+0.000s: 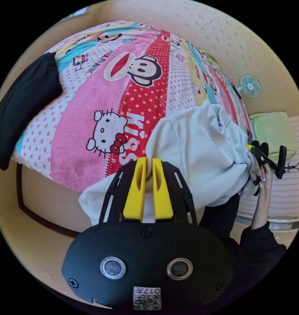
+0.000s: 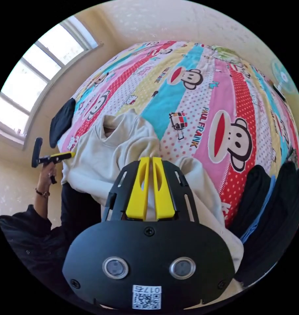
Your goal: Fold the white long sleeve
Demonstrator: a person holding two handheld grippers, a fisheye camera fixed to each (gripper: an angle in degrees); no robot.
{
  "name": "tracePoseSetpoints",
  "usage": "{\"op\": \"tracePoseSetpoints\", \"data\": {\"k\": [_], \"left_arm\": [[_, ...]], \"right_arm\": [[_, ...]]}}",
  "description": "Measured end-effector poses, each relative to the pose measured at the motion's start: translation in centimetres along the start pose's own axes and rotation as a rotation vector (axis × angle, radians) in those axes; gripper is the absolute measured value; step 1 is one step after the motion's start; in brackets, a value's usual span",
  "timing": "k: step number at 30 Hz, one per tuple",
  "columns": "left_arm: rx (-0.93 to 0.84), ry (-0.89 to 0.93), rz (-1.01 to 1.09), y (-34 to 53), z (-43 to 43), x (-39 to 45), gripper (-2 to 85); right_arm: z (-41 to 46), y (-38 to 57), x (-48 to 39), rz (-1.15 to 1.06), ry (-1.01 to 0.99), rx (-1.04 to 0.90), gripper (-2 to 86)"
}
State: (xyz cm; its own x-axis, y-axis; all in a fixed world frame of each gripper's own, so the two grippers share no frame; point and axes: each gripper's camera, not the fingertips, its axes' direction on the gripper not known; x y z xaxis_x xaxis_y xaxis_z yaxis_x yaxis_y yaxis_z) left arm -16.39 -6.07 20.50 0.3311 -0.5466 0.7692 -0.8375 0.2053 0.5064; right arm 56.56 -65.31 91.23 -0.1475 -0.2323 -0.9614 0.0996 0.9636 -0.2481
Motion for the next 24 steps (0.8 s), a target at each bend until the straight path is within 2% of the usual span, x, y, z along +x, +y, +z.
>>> {"op": "tracePoseSetpoints", "data": {"k": [2, 4, 7, 9, 10, 14, 17, 21, 24], "left_arm": [[0.033, 0.065, -0.055, 2.6, -1.1, -0.6, 2.2], [0.158, 0.160, -0.090, 5.6, -4.1, -1.2, 1.3], [0.365, 0.244, -0.090, 9.9, -11.5, -1.0, 0.4], [0.545, 0.253, -0.033, 13.2, -18.4, 0.4, 0.1], [0.595, 0.274, -0.014, 14.1, -20.1, 0.9, 0.1], [0.940, 0.315, 0.072, 21.3, -30.1, 4.5, 0.1], [1.179, 0.415, 0.179, 26.5, -35.2, 6.5, 0.1], [1.445, 0.447, 0.226, 32.8, -39.8, 8.6, 0.3], [1.514, 0.415, 0.243, 33.9, -41.7, 9.5, 0.1]], "right_arm": [[-4.5, 2.9, 0.0, 0.109, 0.011, 0.167, 2.1], [-9.3, 5.5, -1.1, 0.119, -0.002, 0.328, 1.5], [-17.5, 9.4, -4.3, 0.102, 0.149, 0.535, 1.0], [-22.1, 12.1, -6.4, 0.102, 0.260, 0.673, 0.8], [-25.3, 14.3, -7.7, 0.108, 0.284, 0.800, 0.8], [-34.1, 22.2, -11.1, 0.130, 0.240, 1.169, 0.5], [-38.1, 28.0, -13.8, 0.119, 0.278, 1.415, 0.5], [-41.6, 33.3, -15.3, 0.096, 0.236, 1.593, 0.4], [-43.2, 35.4, -15.8, 0.120, 0.255, 1.698, 0.3]]}}
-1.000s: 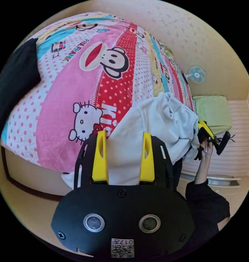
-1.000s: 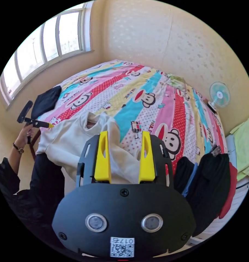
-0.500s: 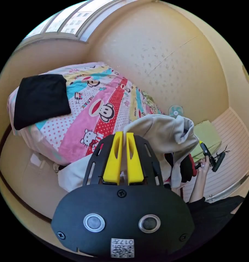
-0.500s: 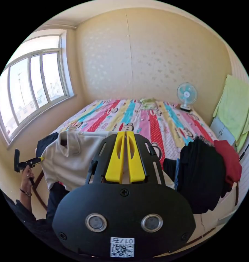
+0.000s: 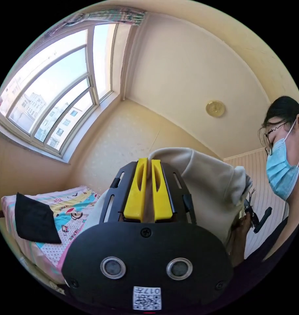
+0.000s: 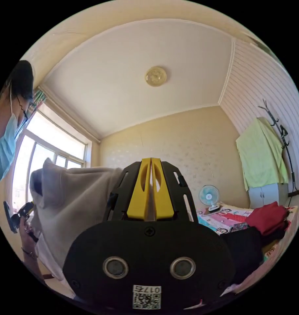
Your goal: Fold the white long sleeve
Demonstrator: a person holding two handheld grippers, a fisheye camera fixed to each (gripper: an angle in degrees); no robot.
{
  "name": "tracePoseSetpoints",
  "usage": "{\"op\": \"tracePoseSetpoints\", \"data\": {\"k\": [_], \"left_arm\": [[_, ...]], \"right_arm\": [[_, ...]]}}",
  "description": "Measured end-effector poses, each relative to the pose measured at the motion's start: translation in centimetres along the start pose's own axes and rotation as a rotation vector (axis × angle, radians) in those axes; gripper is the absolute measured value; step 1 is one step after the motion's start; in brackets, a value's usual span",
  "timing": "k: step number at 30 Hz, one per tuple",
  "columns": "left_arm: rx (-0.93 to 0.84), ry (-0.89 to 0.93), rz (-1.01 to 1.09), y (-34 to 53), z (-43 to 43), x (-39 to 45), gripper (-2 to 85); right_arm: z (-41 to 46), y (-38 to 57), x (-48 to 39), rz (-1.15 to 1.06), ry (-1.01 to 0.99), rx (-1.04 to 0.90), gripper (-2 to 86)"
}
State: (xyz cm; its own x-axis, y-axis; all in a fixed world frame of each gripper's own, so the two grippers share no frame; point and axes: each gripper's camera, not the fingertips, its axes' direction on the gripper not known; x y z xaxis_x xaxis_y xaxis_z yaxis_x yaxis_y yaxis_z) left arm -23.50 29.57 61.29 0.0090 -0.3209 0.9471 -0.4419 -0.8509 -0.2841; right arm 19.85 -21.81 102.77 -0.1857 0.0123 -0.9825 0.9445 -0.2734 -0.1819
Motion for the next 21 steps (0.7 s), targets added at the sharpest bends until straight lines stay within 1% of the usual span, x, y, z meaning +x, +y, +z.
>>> {"op": "tracePoseSetpoints", "data": {"k": [2, 3, 5, 6, 7, 9, 10, 11, 12, 13, 14, 15, 16, 17, 18, 20, 21], "left_arm": [[-0.020, -0.010, -0.006, -0.5, 1.3, -0.5, 0.0], [-0.051, 0.008, -0.018, -0.6, 2.9, -1.3, -0.1], [-0.092, 0.013, -0.006, 0.0, 6.0, -2.4, -0.2], [-0.124, -0.011, -0.014, 0.8, 8.5, -3.3, -0.2], [-0.143, -0.024, -0.027, 1.3, 10.0, -3.8, -0.2], [-0.210, -0.085, -0.012, 3.2, 17.1, -5.5, 0.0], [-0.237, -0.105, 0.005, 3.8, 19.3, -5.9, 0.1], [-0.316, -0.168, 0.062, 5.2, 24.3, -6.7, 0.4], [-0.439, -0.268, 0.165, 7.2, 30.2, -7.8, 0.8], [-0.519, -0.328, 0.218, 8.6, 33.5, -8.7, 1.0], [-0.702, -0.436, 0.282, 12.2, 39.6, -11.4, 1.6], [-0.893, -0.499, 0.311, 16.2, 44.3, -14.9, 1.9], [-0.995, -0.513, 0.314, 18.3, 46.1, -16.9, 2.0], [-1.158, -0.533, 0.281, 22.0, 48.0, -20.6, 2.1], [-1.220, -0.515, 0.254, 24.3, 47.6, -23.3, 2.2], [-1.203, -0.487, 0.256, 26.2, 44.9, -25.7, 2.3], [-1.190, -0.492, 0.271, 27.0, 42.5, -26.9, 2.5]], "right_arm": [[0.1, -0.4, 0.0, -0.053, 0.134, 0.077, 0.2], [0.7, -0.5, 0.1, -0.059, 0.147, 0.063, 0.2], [4.7, 0.5, 0.9, -0.065, 0.124, -0.062, 0.2], [5.9, 1.2, 1.1, -0.060, 0.135, -0.088, 0.3], [8.5, 3.1, 1.4, -0.064, 0.172, -0.126, 0.3], [13.5, 7.3, 1.8, -0.105, 0.242, -0.218, 0.4], [17.6, 10.6, 2.0, -0.153, 0.273, -0.344, 0.6], [21.5, 14.1, 2.3, -0.191, 0.268, -0.505, 0.8], [23.2, 15.8, 2.4, -0.201, 0.248, -0.584, 0.9], [25.6, 19.3, 2.6, -0.196, 0.178, -0.710, 1.3], [27.0, 22.8, 2.6, -0.179, 0.072, -0.805, 2.0], [27.4, 24.5, 2.5, -0.169, 0.019, -0.846, 2.4], [27.7, 27.8, 2.1, -0.157, -0.078, -0.919, 3.8], [27.6, 31.2, 1.4, -0.155, -0.169, -1.004, 5.7], [27.5, 32.9, 1.0, -0.161, -0.212, -1.050, 7.1], [26.0, 40.0, -1.0, -0.161, -0.342, -1.238, 11.3], [25.5, 41.8, -1.6, -0.153, -0.378, -1.282, 12.1]]}}
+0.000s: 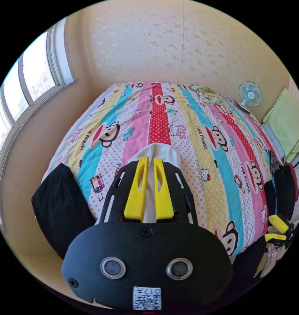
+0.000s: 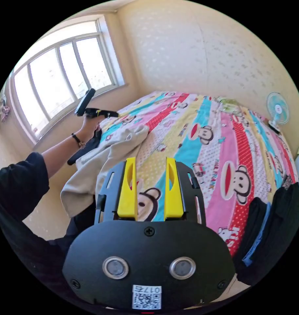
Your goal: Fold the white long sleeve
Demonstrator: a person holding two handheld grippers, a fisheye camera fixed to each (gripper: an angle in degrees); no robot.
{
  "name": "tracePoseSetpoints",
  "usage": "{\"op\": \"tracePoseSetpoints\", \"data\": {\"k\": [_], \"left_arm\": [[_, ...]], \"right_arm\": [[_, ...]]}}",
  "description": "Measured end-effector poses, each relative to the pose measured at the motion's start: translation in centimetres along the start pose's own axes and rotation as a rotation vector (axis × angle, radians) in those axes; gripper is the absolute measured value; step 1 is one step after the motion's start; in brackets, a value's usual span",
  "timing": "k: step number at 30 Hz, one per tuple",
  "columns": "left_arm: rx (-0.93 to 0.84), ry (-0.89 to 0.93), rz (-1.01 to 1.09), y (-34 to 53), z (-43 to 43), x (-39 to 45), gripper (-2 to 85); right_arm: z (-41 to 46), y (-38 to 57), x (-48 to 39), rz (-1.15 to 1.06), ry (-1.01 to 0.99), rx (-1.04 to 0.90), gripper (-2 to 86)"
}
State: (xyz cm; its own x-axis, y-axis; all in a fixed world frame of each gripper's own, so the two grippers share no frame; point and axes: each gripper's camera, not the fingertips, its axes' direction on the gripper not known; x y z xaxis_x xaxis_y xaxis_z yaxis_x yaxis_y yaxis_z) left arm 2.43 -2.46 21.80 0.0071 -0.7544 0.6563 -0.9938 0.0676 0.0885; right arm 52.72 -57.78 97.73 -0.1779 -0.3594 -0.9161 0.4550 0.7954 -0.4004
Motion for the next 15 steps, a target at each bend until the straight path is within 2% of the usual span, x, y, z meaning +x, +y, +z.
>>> {"op": "tracePoseSetpoints", "data": {"k": [2, 4, 6, 8, 9, 11, 13, 15], "left_arm": [[0.000, -0.028, 0.003, 4.1, 0.2, -1.7, 2.9], [0.014, -0.028, -0.041, 8.5, -0.7, -3.8, 3.3], [0.026, 0.051, -0.165, 14.3, -2.6, -7.5, 4.2], [0.045, 0.140, -0.269, 18.4, -4.1, -10.4, 4.8], [0.057, 0.192, -0.333, 21.0, -5.0, -12.3, 4.9], [0.051, 0.232, -0.420, 24.7, -5.9, -14.9, 5.0], [0.041, 0.239, -0.502, 27.9, -6.4, -17.3, 5.1], [0.028, 0.263, -0.574, 31.0, -7.2, -19.9, 5.2]], "right_arm": [[6.4, 3.2, -2.8, -0.033, -0.171, -0.163, 13.2], [10.6, 5.4, -5.5, -0.037, -0.292, -0.247, 14.0], [14.4, 7.2, -8.4, -0.060, -0.356, -0.327, 14.8], [19.2, 9.2, -12.3, -0.120, -0.312, -0.447, 14.8], [19.4, 9.4, -13.1, -0.154, -0.269, -0.435, 14.5], [20.6, 9.4, -15.3, -0.261, 0.035, -0.439, 8.1], [20.8, 8.5, -14.7, -0.318, 0.007, -0.488, 6.2], [19.3, 6.4, -11.6, -0.257, -0.108, -0.526, 5.2]]}}
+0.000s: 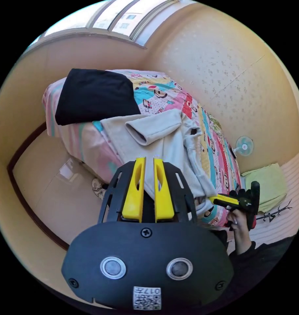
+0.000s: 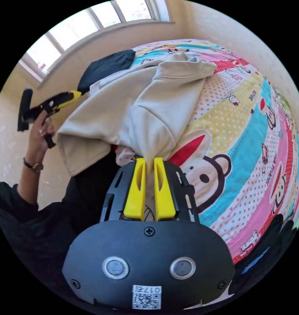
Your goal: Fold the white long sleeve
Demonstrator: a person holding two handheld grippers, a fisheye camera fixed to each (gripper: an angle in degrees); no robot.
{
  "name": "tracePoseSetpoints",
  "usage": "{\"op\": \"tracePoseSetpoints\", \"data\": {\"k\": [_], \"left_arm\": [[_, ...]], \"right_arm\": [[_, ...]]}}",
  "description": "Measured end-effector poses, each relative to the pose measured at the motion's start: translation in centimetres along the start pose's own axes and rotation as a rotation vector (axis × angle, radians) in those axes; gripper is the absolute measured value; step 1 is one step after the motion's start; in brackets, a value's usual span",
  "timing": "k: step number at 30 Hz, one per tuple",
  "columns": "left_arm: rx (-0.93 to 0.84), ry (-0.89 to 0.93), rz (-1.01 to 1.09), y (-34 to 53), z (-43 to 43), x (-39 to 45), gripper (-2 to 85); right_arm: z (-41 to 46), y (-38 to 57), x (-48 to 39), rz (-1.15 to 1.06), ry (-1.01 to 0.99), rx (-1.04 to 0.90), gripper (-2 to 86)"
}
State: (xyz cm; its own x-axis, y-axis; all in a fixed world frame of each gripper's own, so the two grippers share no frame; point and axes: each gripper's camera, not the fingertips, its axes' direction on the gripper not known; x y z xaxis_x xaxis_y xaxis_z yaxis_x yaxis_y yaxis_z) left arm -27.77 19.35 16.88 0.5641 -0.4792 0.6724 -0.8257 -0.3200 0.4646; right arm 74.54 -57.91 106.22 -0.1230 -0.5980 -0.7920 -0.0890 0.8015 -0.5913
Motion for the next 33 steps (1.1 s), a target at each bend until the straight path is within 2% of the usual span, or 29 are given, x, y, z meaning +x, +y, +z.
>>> {"op": "tracePoseSetpoints", "data": {"k": [2, 5, 9, 11, 13, 14, 16, 18, 23, 24, 25, 26, 28, 31, 33], "left_arm": [[-0.004, 0.080, -0.029, 0.3, -1.1, -1.7, 5.6], [-0.018, 0.248, 0.042, -0.5, -2.1, -1.8, 6.0], [-0.130, 0.282, 0.177, -2.8, 0.0, 1.0, 8.0], [-0.180, 0.296, 0.214, -3.7, 1.5, 2.3, 9.9], [-0.223, 0.348, 0.248, -4.5, 2.9, 3.6, 10.8], [-0.245, 0.369, 0.268, -4.8, 3.7, 4.4, 11.1], [-0.287, 0.367, 0.283, -4.9, 5.2, 5.4, 11.9], [-0.370, 0.330, 0.303, -4.5, 8.1, 6.6, 13.6], [-0.546, 0.301, 0.269, -3.0, 16.3, 8.3, 14.8], [-0.622, 0.254, 0.259, -2.4, 18.9, 8.9, 12.9], [-0.629, 0.209, 0.259, -2.2, 19.7, 9.2, 11.5], [-0.585, 0.081, 0.276, -2.2, 19.7, 9.7, 9.5], [-0.612, 0.013, 0.360, -2.6, 20.0, 11.0, 7.0], [-0.665, 0.097, 0.509, -4.0, 18.3, 11.3, 4.0], [-0.688, 0.285, 0.495, -6.3, 14.4, 9.4, 3.8]], "right_arm": [[-6.0, 0.9, 6.4, 0.094, -0.110, 0.040, 4.6], [-15.8, 2.3, 14.3, 0.224, -0.085, 0.202, 4.4], [-23.1, -0.2, 20.7, 0.269, 0.187, 0.231, 5.3], [-25.1, -1.3, 26.6, 0.452, 0.350, 0.258, 7.0], [-25.1, -0.6, 30.3, 0.642, 0.370, 0.250, 9.7], [-24.5, 0.3, 30.7, 0.664, 0.303, 0.264, 11.0], [-22.9, 2.2, 29.2, 0.614, 0.228, 0.327, 11.4], [-19.5, 4.4, 27.2, 0.586, 0.245, 0.305, 11.5], [-5.2, 13.5, 24.9, 0.685, 0.327, 0.009, 12.4], [-3.8, 14.5, 24.5, 0.694, 0.321, -0.006, 12.2], [-2.6, 16.5, 22.9, 0.675, 0.376, 0.097, 11.5], [-2.4, 17.7, 20.8, 0.598, 0.464, 0.168, 10.6], [-2.2, 17.1, 19.7, 0.515, 0.523, 0.081, 8.5], [-4.2, 15.4, 20.3, 0.447, 0.482, -0.083, 6.2], [-7.0, 15.5, 20.4, 0.405, 0.415, -0.103, 5.5]]}}
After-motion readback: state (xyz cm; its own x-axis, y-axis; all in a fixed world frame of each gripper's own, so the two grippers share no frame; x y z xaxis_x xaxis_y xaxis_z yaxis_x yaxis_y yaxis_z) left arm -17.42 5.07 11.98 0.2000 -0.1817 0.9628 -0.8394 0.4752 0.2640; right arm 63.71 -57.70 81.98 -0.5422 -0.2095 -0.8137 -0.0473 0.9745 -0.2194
